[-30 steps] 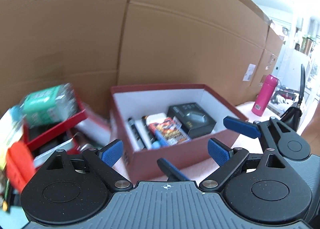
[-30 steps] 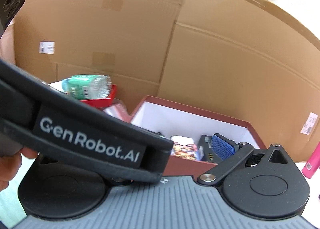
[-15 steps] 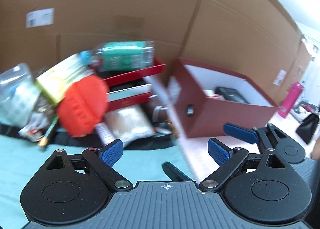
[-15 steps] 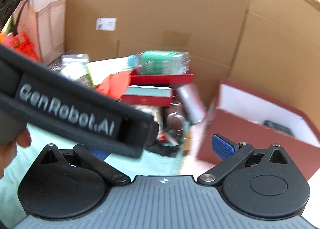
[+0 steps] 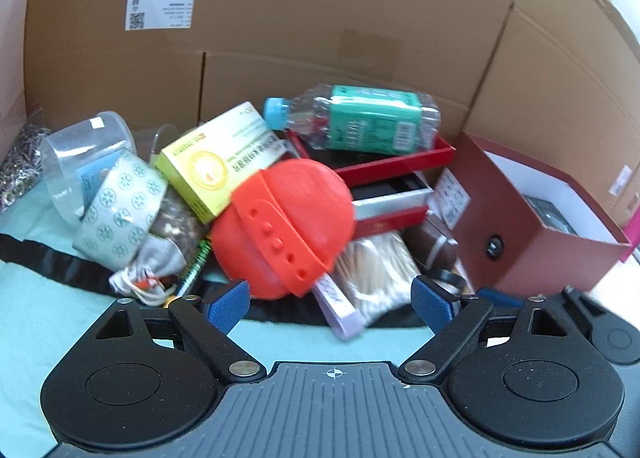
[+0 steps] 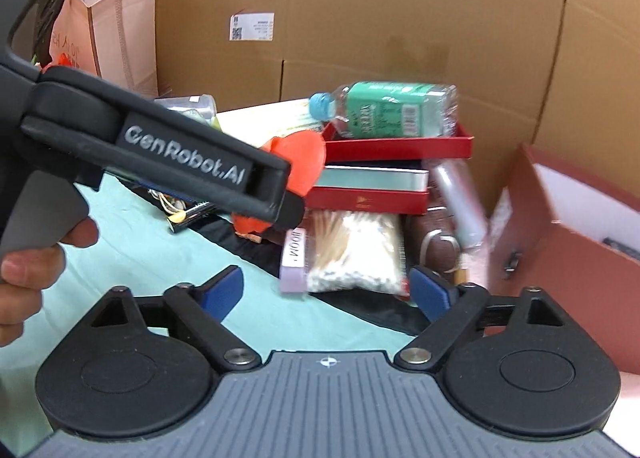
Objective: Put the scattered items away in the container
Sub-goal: 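Close the left gripper on the orange rubber brush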
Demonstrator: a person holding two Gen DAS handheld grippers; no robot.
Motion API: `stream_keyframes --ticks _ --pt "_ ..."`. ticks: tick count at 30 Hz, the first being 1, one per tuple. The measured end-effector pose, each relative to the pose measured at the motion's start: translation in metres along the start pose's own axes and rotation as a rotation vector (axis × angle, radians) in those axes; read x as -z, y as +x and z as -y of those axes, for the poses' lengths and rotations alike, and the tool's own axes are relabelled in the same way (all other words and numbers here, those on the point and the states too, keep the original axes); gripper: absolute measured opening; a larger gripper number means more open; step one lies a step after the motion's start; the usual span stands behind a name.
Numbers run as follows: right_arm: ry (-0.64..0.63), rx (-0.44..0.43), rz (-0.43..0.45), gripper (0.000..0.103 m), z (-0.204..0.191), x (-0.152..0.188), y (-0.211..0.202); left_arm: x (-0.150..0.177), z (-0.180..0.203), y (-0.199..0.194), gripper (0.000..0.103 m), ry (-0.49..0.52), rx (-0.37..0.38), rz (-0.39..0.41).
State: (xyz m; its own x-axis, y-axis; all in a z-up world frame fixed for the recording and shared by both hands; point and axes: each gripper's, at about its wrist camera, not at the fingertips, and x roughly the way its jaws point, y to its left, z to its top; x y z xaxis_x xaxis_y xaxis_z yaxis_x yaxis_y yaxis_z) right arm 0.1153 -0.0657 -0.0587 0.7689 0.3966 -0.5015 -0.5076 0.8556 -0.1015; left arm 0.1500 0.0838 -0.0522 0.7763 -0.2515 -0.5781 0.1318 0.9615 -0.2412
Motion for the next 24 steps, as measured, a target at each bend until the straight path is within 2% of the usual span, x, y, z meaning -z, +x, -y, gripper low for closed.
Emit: stream_keyframes --ticks 8,13,19,24 --pt "0.015 -0.051 -0.003 0.076 -0.003 -0.013 0.031 -0.014 -0.016 0.022 0.076 -0.011 -0.011 -0.029" --pt "0.024 -0.080 -0.003 0.067 -0.012 -0.021 0.046 -0.021 -0.016 0.028 0.076 0.017 -0.009 -0.015" --pt "0.043 -0.088 0.008 0.066 -0.015 -0.026 0.056 -0.031 -0.029 0.039 0.074 -0.009 0.003 -0.029" --pt "0.073 -0.086 0.018 0.058 -0.014 -0.030 0.063 -0.032 -0.037 0.040 0.052 -0.016 0.028 -0.037"
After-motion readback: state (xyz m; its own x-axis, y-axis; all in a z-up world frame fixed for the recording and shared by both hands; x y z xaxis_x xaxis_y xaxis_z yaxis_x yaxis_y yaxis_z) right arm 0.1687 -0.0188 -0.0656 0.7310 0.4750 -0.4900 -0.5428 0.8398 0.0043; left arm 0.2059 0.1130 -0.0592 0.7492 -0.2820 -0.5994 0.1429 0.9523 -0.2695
